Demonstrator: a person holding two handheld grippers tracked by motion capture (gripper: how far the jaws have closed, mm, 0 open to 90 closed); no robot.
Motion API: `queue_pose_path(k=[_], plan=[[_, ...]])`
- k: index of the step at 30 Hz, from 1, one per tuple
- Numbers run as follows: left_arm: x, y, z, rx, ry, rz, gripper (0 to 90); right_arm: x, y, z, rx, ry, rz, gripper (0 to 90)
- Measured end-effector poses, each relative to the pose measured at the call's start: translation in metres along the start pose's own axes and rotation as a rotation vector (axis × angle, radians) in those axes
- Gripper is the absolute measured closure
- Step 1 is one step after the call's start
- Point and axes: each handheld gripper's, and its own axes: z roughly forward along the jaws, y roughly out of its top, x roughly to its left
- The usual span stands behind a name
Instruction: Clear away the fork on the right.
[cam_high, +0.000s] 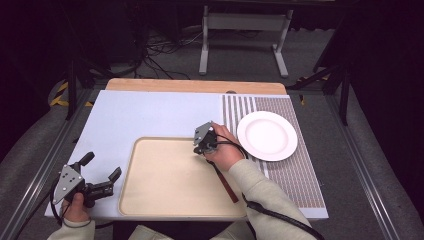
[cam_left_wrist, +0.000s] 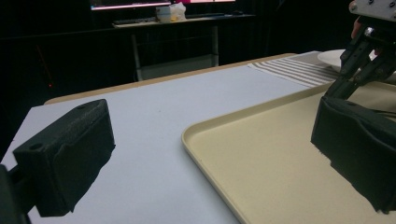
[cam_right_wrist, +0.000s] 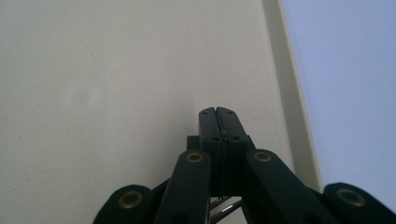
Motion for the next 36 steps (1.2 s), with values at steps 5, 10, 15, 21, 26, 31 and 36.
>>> queue_pose_path(k=[5,10,15,21,26,31,36], plan=[[0.000,0.000,0.000,0.000,0.000,0.000,0.0,-0.001,-0.003,0.000,0.029,-0.011,0.013,89.8],[0.000,0.000,0.000,-0.002,-0.002,0.000,0.0,-0.003,-0.007,-0.001,0.050,-0.028,0.023,89.8],[0.000,0.000,0.000,-0.002,-0.002,-0.001,0.0,-0.008,-0.014,-0.003,0.081,-0.048,0.036,89.8],[0.000,0.000,0.000,-0.002,-0.002,-0.001,0.0,-0.014,-0.021,-0.008,0.112,-0.062,0.046,89.8],[0.000,0.000,0.000,-0.002,-0.001,-0.003,0.0,-0.017,-0.026,-0.011,0.126,-0.078,0.064,89.9],[0.000,0.000,0.000,-0.001,-0.002,-0.003,0.0,-0.021,-0.033,-0.016,0.145,-0.088,0.081,89.8],[0.000,0.000,0.000,-0.002,-0.003,-0.004,0.0,-0.023,-0.039,-0.020,0.162,-0.103,0.097,89.8]])
